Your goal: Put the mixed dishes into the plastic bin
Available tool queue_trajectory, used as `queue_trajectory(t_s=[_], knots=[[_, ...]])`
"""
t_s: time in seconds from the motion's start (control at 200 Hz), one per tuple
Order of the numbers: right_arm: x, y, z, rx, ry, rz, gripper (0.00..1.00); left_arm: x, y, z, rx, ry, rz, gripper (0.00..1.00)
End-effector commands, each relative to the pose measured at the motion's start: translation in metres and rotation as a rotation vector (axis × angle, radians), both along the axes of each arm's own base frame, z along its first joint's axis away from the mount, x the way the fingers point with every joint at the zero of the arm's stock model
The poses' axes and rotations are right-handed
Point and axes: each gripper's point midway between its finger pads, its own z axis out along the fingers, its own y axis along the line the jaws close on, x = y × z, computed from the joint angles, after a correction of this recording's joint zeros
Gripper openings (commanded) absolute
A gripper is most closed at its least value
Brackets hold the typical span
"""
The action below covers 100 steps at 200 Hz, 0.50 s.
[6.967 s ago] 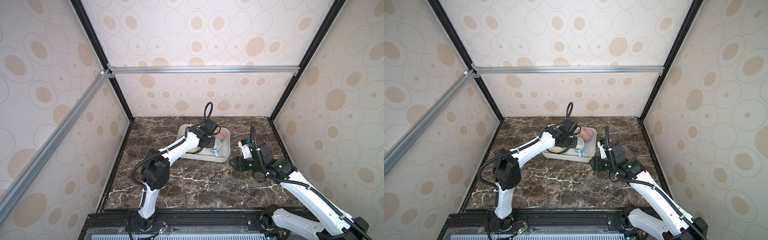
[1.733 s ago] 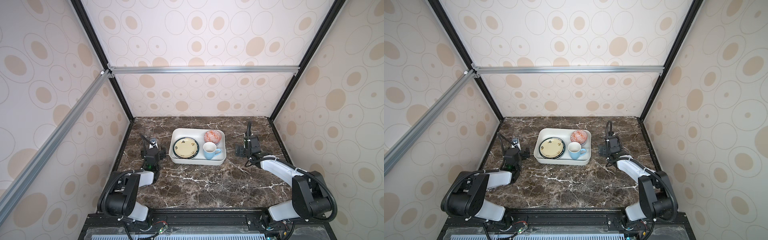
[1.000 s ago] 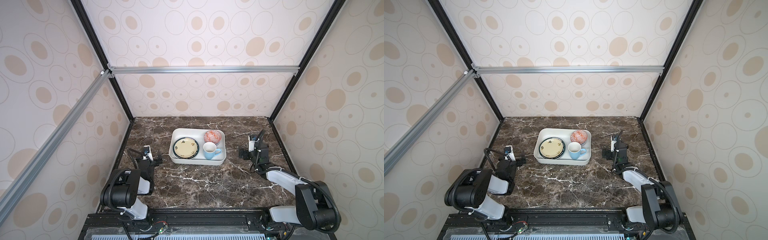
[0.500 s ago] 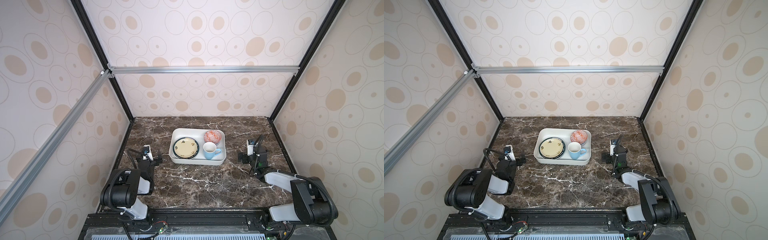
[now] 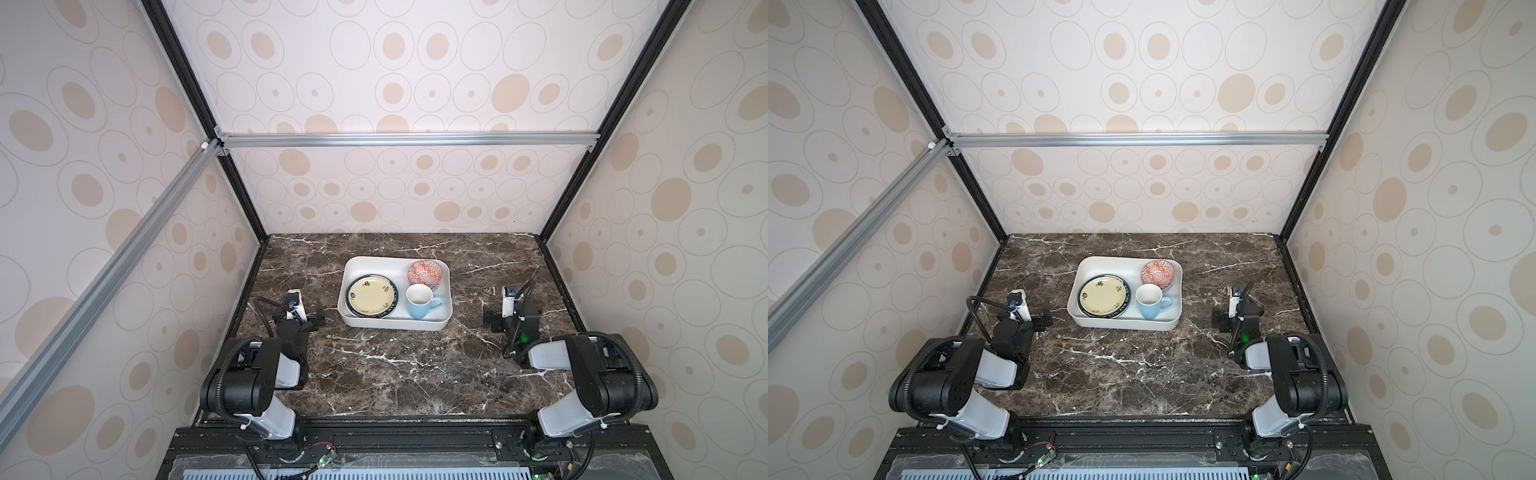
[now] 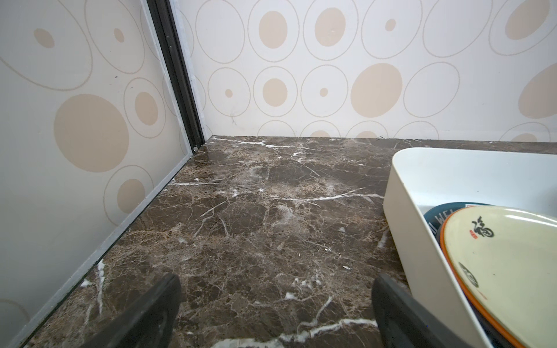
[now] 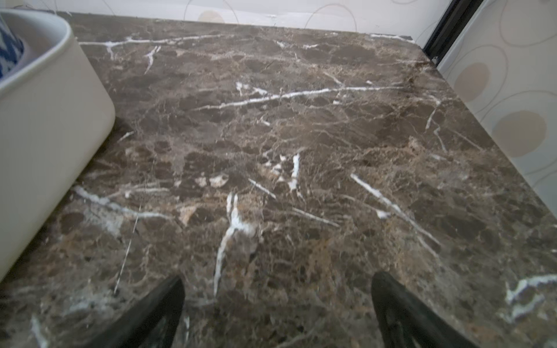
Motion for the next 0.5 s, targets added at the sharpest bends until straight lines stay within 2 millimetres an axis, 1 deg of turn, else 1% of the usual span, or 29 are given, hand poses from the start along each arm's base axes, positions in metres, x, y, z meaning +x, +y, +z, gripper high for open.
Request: queue_trajectory(t_s=[0.0,0.04,0.11,0.195,0.28,0.375,0.495], knots=[[0.0069,0.0026,0.0106,0.017,-0.039,0.016,1.00,0.0073,-0.0004,0.0132,0.012,-0.042,-0.008,0.99],[0.0052,0.0029,0.0092,0.017,0.001,0.017,1.00,0.0074,-0.0007,0.0134,0.012,-0.043,-0.009,0.99],[0.0074,0.0031,0.0129,0.016,-0.053,0.020,1.00,0.0070,-0.0007,0.0135,0.012,-0.044,-0.009,0.99],[0.0049,0.0031,0.0092,0.015,-0.005,0.021,1.00,0.0067,-0.0007,0.0139,0.012,-0.046,-0.009,0.99],[0.0066,0.0031,0.0122,0.014,-0.040,0.021,1.00,0.0067,-0.0009,0.0137,0.012,-0.045,-0.010,0.99],[0.0052,0.0030,0.0096,0.015,-0.012,0.020,1.00,0.0062,-0.0009,0.0134,0.012,-0.045,-0.010,0.99],[0.0059,0.0029,0.0101,0.015,-0.020,0.019,1.00,0.0067,-0.0013,0.0137,0.012,-0.045,-0.010,0.99]])
